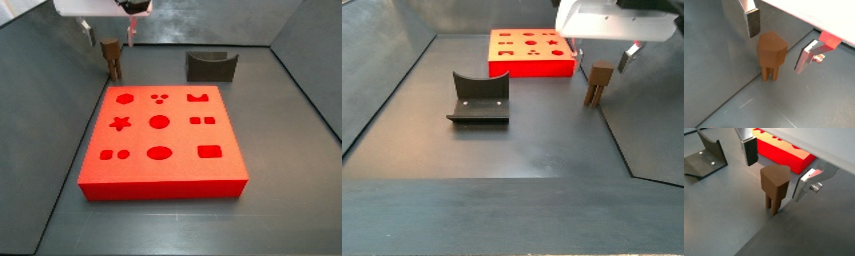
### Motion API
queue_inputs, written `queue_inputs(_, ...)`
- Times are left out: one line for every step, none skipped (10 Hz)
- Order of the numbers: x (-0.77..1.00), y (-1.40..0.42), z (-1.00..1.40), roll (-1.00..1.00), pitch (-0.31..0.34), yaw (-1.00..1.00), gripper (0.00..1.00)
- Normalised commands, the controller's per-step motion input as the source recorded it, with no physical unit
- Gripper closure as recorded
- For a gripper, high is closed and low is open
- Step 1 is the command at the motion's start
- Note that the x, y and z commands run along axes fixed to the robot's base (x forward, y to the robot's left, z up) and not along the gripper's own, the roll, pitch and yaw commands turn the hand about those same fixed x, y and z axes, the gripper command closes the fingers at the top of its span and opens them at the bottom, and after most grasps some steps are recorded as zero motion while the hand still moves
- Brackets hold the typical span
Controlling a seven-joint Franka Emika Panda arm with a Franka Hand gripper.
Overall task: Pick up the 3 prong object. Move up. Move to above the board. Insert the 3 prong object.
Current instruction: Pick up the 3 prong object.
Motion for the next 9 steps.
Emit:
queue_inputs(0.2,0.0,-0.38,-0.12,-0.007,-0.06,0.0)
queue_inputs(0.0,0.0,0.0,0.0,0.0,0.0,0.0)
queue_inputs(0.0,0.0,0.0,0.0,0.0,0.0,1.0)
queue_inputs(0.0,0.0,0.0,0.0,0.0,0.0,1.0)
queue_inputs(0.0,0.0,0.0,0.0,0.0,0.0,1.0)
queue_inputs(0.0,0.0,0.0,0.0,0.0,0.0,1.0)
queue_inputs(0.0,0.0,0.0,0.0,0.0,0.0,1.0)
queue_inputs(0.0,0.0,0.0,0.0,0.0,0.0,1.0)
queue_inputs(0.0,0.0,0.0,0.0,0.0,0.0,1.0)
